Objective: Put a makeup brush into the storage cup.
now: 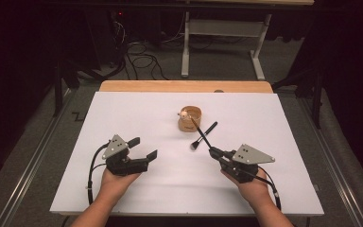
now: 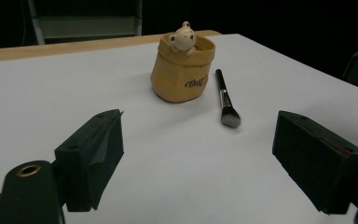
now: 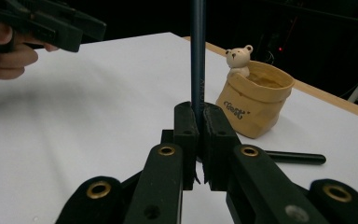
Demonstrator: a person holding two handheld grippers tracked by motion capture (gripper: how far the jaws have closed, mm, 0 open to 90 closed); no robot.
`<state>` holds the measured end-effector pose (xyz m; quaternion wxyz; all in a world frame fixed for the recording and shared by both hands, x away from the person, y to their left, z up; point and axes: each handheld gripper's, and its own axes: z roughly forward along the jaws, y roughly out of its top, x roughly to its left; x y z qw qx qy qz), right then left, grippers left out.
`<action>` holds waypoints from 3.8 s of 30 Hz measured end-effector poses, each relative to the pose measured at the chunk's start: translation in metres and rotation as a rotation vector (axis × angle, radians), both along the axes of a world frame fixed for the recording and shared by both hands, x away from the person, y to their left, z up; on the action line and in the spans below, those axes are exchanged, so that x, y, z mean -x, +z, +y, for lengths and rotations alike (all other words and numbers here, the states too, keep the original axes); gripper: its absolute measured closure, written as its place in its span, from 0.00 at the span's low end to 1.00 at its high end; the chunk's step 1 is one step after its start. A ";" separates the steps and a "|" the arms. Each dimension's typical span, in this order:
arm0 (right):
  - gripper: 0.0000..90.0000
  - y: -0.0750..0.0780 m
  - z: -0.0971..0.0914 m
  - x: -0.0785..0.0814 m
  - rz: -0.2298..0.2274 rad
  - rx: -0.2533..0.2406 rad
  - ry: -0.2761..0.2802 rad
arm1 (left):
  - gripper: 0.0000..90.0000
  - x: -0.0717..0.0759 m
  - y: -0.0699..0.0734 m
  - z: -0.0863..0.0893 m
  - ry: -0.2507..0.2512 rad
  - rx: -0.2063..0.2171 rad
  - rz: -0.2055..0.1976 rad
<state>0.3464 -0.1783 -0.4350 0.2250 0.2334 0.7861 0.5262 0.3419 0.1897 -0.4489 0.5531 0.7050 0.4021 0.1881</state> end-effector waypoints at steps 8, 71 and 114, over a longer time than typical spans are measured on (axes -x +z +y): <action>0.97 0.002 0.008 0.000 -0.027 0.008 0.014 | 0.19 -0.002 0.009 -0.014 -0.026 0.015 -0.023; 0.97 -0.013 0.060 0.009 -0.029 0.076 0.109 | 0.22 0.001 0.017 -0.046 -0.161 0.165 -0.024; 0.97 -0.018 0.065 0.011 -0.039 0.119 0.133 | 0.65 -0.006 0.010 -0.031 -0.227 0.354 0.039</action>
